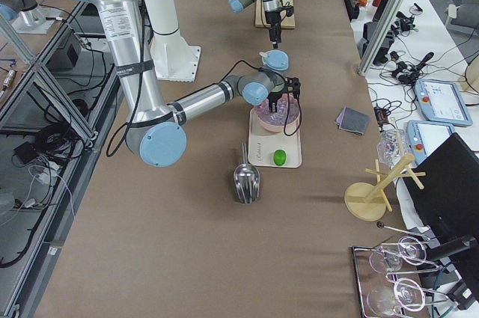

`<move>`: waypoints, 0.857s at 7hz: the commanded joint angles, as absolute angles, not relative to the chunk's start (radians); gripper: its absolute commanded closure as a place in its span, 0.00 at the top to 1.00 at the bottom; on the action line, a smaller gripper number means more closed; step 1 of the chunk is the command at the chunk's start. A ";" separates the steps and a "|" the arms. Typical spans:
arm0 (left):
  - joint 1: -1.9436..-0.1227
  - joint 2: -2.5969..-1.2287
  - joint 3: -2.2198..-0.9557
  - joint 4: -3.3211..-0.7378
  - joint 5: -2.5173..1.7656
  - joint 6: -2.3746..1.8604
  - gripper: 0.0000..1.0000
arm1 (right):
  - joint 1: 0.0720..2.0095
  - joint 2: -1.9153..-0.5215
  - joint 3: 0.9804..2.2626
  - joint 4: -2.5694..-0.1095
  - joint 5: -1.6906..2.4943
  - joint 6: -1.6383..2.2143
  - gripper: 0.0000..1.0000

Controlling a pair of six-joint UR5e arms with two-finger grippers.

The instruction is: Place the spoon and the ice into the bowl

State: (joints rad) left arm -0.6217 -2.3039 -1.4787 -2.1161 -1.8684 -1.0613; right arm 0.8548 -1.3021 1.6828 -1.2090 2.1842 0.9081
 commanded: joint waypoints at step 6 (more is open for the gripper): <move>-0.684 -2.257 -1.547 -2.118 -1.894 -1.060 0.92 | 0.942 -1.264 1.718 -1.221 2.333 0.908 0.00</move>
State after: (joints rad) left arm -0.6567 -2.2834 -1.5130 -2.1160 -1.8793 -1.0637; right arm 0.9207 -1.2759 1.6992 -1.2181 2.3046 0.9071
